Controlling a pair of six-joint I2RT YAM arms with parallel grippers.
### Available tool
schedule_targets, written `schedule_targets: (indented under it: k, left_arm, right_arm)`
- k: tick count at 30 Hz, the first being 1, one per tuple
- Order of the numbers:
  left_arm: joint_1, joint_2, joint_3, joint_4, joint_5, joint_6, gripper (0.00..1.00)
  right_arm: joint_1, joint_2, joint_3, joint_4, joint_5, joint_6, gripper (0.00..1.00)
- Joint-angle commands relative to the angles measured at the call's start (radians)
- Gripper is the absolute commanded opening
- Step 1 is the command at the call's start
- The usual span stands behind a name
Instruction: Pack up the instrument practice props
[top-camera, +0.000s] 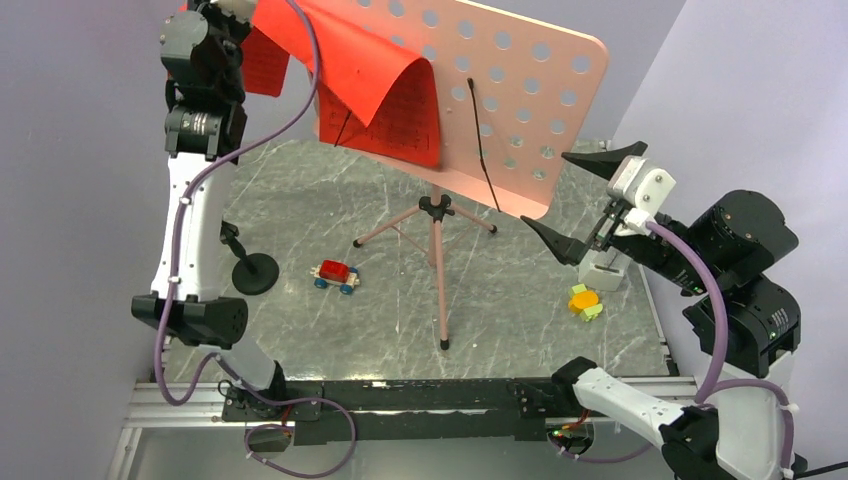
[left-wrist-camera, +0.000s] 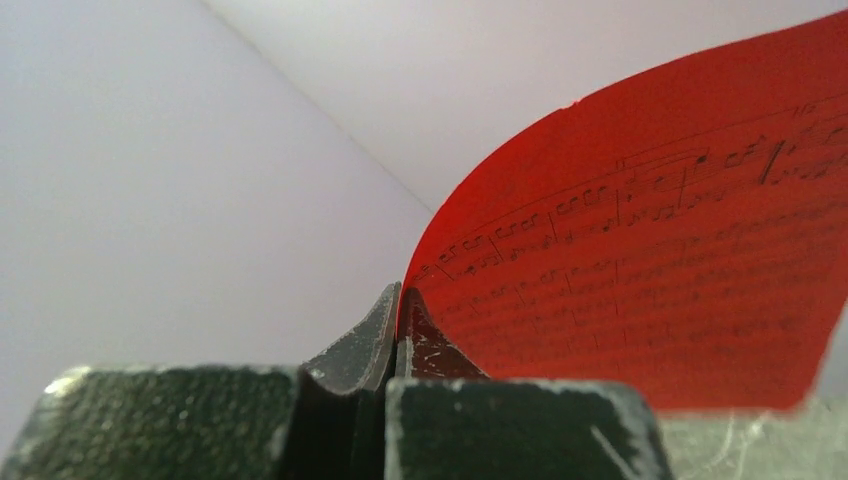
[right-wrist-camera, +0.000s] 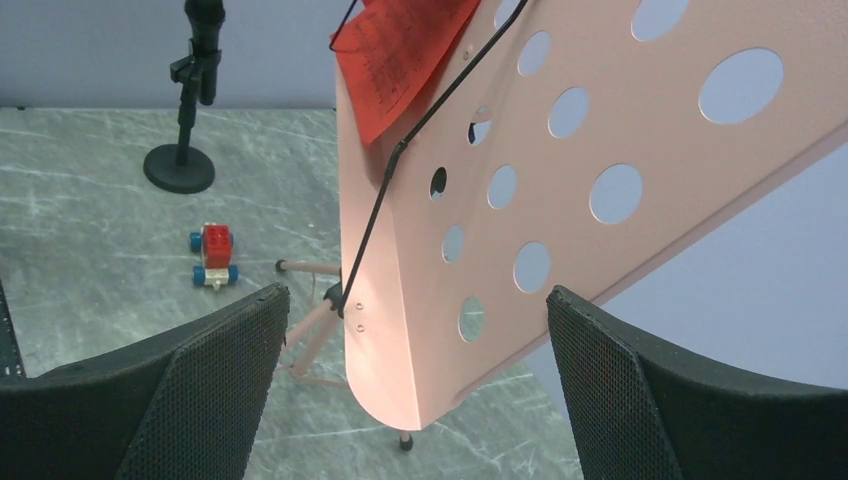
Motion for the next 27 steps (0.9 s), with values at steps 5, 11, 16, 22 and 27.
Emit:
schedule_targets:
  k: [5,11,16,22,27]
  left_arm:
    - [0.080,-0.223,-0.317,0.007,0.098,-0.213,0.01]
    - [0.094,-0.286,-0.487,-0.013,0.150,-0.295,0.01]
    - [0.112,-0.315,-0.564,-0.026,0.240,-0.322,0.01]
    - [0.161,-0.247,-0.554,-0.007,0.306,-0.365,0.01]
    - [0.222,-0.204,-0.561,0.002,0.363,-0.431,0.01]
  right_arm:
    - [-0.014,0.037,0.075,-0.036,0.057,-0.025,0.99]
    - [-0.014,0.035,0.084,-0.046,0.092,-0.030,0.99]
    - [-0.032,0.030,0.050,-0.011,0.096,-0.021,0.99]
    - [-0.045,0.049,0.058,0.009,0.097,-0.014,0.99]
    - [-0.068,0.062,0.069,0.010,0.096,-0.007,0.99]
